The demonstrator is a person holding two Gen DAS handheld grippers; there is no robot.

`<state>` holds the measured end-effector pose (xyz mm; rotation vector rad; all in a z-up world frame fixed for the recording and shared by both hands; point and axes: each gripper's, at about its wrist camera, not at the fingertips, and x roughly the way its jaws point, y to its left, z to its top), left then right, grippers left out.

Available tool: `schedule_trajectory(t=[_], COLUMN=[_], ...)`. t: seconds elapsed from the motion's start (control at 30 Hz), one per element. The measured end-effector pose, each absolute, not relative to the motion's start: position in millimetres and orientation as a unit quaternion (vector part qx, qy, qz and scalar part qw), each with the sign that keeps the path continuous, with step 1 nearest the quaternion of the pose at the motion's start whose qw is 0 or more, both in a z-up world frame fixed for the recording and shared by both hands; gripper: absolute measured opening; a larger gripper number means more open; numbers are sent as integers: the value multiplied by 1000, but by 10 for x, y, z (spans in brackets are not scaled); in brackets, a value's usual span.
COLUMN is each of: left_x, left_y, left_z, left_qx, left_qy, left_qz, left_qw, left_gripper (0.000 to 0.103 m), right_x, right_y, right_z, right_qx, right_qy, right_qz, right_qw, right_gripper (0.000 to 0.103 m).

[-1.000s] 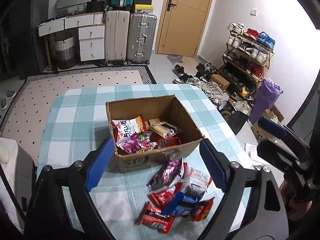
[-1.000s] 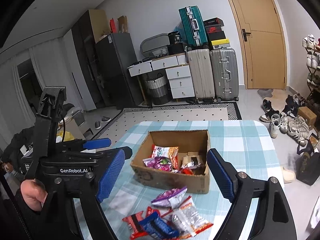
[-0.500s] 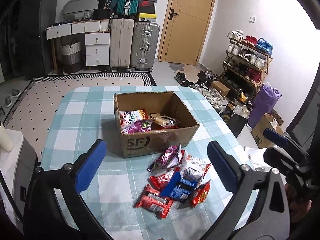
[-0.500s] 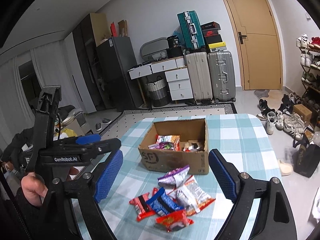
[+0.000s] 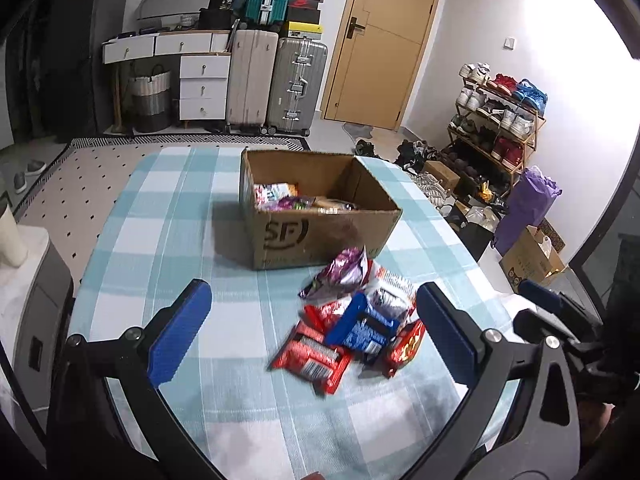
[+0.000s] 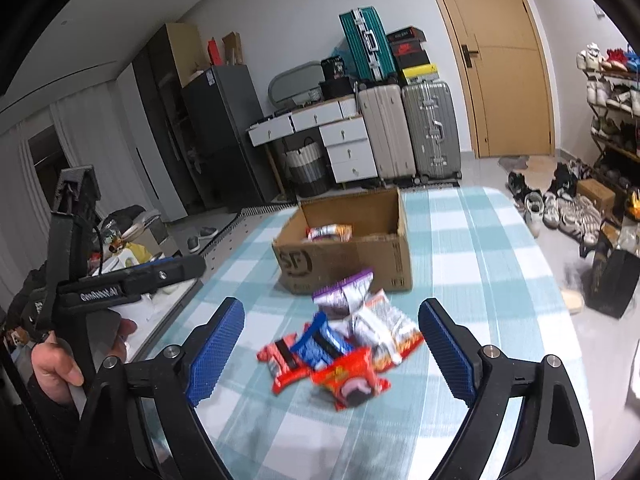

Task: Organize snacks
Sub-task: 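Withdraw both open tools from the box back toward the snack pile, then grasp the red Oreo pack with right tool while left tool reaches the pile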

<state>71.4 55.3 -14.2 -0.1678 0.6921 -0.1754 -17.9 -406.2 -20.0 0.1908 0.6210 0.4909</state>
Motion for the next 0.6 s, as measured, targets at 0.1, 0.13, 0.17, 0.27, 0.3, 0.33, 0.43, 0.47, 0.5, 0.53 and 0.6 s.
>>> schedule_trajectory(t=[0.1, 0.13, 0.17, 0.27, 0.3, 0.33, 0.43, 0.47, 0.5, 0.53, 0.6], left_x=[656, 639, 632, 627, 628, 630, 636, 645, 650, 663, 679], left_y=[571, 577, 580, 589, 592, 596, 595, 585, 579, 569, 563], left_z=[-253, -307, -345, -458, -488, -527, -635, -673, -689, -725, -765], left_qx=[-85, -86, -87, -92, -93, -94, -97, -95, -94, -91, -91], left_qy=[341, 345, 348, 357, 360, 362, 369, 372, 374, 376, 380], left_qz=[-86, -85, -84, -85, -84, -83, -83, -84, -84, -83, -85], left_qw=[932, 931, 930, 926, 925, 924, 921, 919, 919, 918, 916], left_gripper=[102, 102, 102, 102, 102, 102, 102, 102, 102, 102, 102], right_x=[-212, -218, -225, -217, -208, -193, -123, -112, -101, -86, -31], right_y=[-4043, -4030, -4022, -3992, -3983, -3976, -3956, -3938, -3924, -3909, -3883], right_z=[-336, -394, -445, -590, -638, -682, -813, -874, -907, -945, -1027], right_qx=[90, 87, 85, 81, 81, 82, 85, 85, 84, 83, 79], right_qy=[315, 320, 324, 335, 339, 343, 355, 360, 364, 368, 374], right_qz=[238, 238, 237, 237, 237, 237, 238, 240, 240, 241, 242], right_qw=[914, 913, 912, 908, 907, 905, 900, 898, 896, 894, 892], right_gripper=[91, 91, 91, 91, 91, 91, 91, 91, 91, 91, 91])
